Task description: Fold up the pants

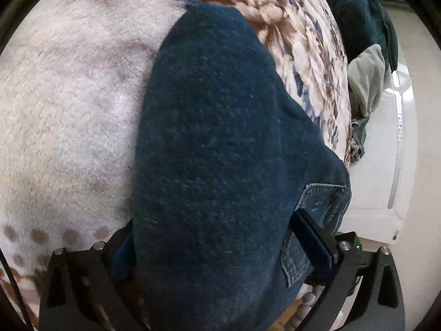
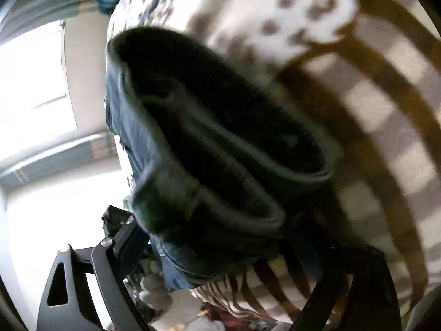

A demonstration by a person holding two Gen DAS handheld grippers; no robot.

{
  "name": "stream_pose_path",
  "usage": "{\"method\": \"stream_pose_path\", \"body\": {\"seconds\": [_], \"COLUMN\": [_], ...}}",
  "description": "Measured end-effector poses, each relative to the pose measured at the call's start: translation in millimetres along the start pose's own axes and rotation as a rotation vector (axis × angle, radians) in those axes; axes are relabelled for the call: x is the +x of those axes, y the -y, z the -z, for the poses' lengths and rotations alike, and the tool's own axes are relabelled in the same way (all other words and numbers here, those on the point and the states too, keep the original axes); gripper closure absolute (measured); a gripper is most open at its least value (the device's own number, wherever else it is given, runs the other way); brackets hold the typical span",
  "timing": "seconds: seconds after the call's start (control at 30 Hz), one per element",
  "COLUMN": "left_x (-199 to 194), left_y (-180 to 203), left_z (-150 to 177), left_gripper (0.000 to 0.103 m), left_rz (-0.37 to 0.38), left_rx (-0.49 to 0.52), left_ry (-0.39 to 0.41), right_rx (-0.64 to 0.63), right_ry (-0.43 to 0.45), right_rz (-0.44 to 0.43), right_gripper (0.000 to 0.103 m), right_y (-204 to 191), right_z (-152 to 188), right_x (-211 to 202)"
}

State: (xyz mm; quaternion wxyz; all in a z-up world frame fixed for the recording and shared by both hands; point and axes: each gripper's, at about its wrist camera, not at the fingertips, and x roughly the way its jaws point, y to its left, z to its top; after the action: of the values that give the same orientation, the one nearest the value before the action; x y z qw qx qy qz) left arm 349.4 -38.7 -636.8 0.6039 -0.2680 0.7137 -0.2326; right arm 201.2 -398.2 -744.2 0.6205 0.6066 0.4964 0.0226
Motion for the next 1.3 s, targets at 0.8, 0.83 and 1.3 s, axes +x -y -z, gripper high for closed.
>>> {"method": "stream_pose_path", "body": {"seconds": [0.8, 0.83, 1.3], "left_x": [-64.1, -71.2, -223.9], "left_y": [29.2, 33.1, 101.2], "left_z": [15.3, 13.8, -166.1], "left_gripper": [0.075, 0.075, 0.075], "left_rz": [0.099, 0.115, 0.144], "left_rx": [0.148, 0.157, 0.248], "left_ry": [0.113, 0.117, 0.273], "right_rx": [-0.027, -0.031, -0.175], "right_ry": [0.137, 0.145, 0.213], "right_rz": [0.005, 0.000, -0.111], "right_gripper": [0.049, 0.049, 0.049], "right_y": [-77.1, -86.1, -306.2], "right_z": [50.4, 54.2, 21.3], "right_x": [25.5, 22.5, 88.9]}}
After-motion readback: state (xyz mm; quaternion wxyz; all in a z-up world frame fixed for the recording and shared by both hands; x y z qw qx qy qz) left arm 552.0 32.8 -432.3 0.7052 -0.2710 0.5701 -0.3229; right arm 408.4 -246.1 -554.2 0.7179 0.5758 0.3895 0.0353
